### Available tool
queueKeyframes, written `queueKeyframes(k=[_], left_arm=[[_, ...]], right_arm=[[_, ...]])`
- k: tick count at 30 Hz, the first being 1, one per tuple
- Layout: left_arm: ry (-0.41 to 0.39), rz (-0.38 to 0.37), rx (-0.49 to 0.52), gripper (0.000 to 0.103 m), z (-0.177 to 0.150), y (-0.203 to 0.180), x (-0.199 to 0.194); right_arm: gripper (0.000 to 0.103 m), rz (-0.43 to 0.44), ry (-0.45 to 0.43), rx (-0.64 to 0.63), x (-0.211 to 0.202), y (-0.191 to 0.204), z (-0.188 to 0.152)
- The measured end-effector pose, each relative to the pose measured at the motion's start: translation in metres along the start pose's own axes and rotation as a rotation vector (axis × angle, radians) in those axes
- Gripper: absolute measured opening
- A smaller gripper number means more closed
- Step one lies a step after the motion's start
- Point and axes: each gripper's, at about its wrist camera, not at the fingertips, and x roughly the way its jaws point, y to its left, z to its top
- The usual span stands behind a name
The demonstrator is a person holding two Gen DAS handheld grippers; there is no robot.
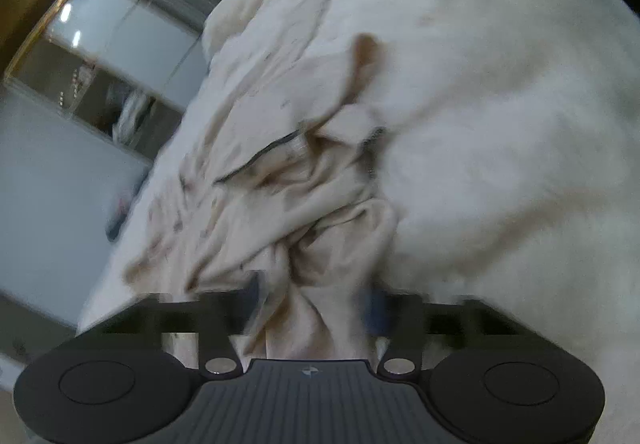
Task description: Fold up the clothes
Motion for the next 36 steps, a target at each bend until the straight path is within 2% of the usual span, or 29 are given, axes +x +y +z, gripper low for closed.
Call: queueKeyframes(k=[2,4,7,8,9,10,12,14,16,17,19,21,24,28,29,30,31,32,33,34,36], left_arm=[[-0.043,-0.016,-0.135,0.003,0.004,0.023,-0.014],[-0.076,-0.027,-0.205,0.003,0.008,0.034,-0.023],[-0.176,-0.135,-0.432,0.002,0.01,0.07,-0.054],[-0.204,-0.173,-0.506,0.002,0.009,0.084,-0.06],[-0.255,-0.229,-0.652,0.002,0.005,0.113,-0.072],[-0.274,-0.249,-0.706,0.002,0.004,0.123,-0.074],[-0.325,-0.322,-0.912,0.002,-0.004,0.167,-0.082],[-0.353,-0.348,-1.004,0.002,-0.008,0.188,-0.085],[-0.371,-0.36,-1.055,0.002,-0.013,0.202,-0.088],[-0.374,-0.367,-1.072,0.002,-0.017,0.206,-0.092],[-0.369,-0.368,-1.08,0.002,-0.021,0.21,-0.095],[-0.362,-0.363,-1.073,0.002,-0.024,0.209,-0.097],[-0.365,-0.371,-1.098,0.002,-0.031,0.206,-0.102],[-0.372,-0.351,-1.18,0.002,-0.047,0.207,-0.092],[-0.37,-0.342,-1.208,0.002,-0.052,0.208,-0.087],[-0.361,-0.332,-1.228,0.002,-0.056,0.209,-0.084],[-0.333,-0.306,-1.248,0.002,-0.061,0.21,-0.08],[-0.299,-0.274,-1.27,0.002,-0.068,0.21,-0.074],[-0.262,-0.257,-1.293,0.002,-0.074,0.209,-0.069],[-0.225,-0.246,-1.316,0.002,-0.08,0.208,-0.063],[-0.183,-0.244,-1.352,0.002,-0.09,0.204,-0.052]], right_arm=[[0.054,0.003,0.001,0.007,0.002,0.0,-0.001],[0.054,0.004,0.001,0.009,0.005,0.001,-0.003],[0.055,0.006,0.013,-0.018,0.013,0.005,-0.004],[0.055,0.008,0.018,-0.045,0.017,0.008,-0.003],[0.055,0.012,0.022,-0.073,0.022,0.012,-0.002],[0.055,0.013,0.028,-0.112,0.029,0.016,-0.001],[0.054,0.01,0.046,-0.222,0.048,0.028,0.003],[0.054,-0.004,0.052,-0.299,0.065,0.034,0.008],[0.053,-0.014,0.069,-0.356,0.086,0.037,0.018],[0.053,-0.007,0.105,-0.371,0.102,0.036,0.029],[0.048,-0.02,0.131,-0.406,0.117,0.037,0.047],[0.04,-0.07,0.118,-0.477,0.131,0.041,0.081],[0.003,-0.103,0.051,-0.507,0.136,0.052,0.151],[0.003,-0.187,-0.058,-0.518,0.153,0.074,0.228],[0.003,-0.222,-0.075,-0.535,0.162,0.079,0.239],[0.008,-0.25,-0.089,-0.548,0.17,0.084,0.248],[0.023,-0.267,-0.098,-0.556,0.178,0.088,0.252],[0.039,-0.277,-0.069,-0.57,0.189,0.092,0.255],[0.065,-0.277,0.017,-0.591,0.206,0.096,0.255],[0.063,-0.271,0.077,-0.608,0.217,0.099,0.253],[0.063,-0.245,0.118,-0.633,0.222,0.098,0.243]])
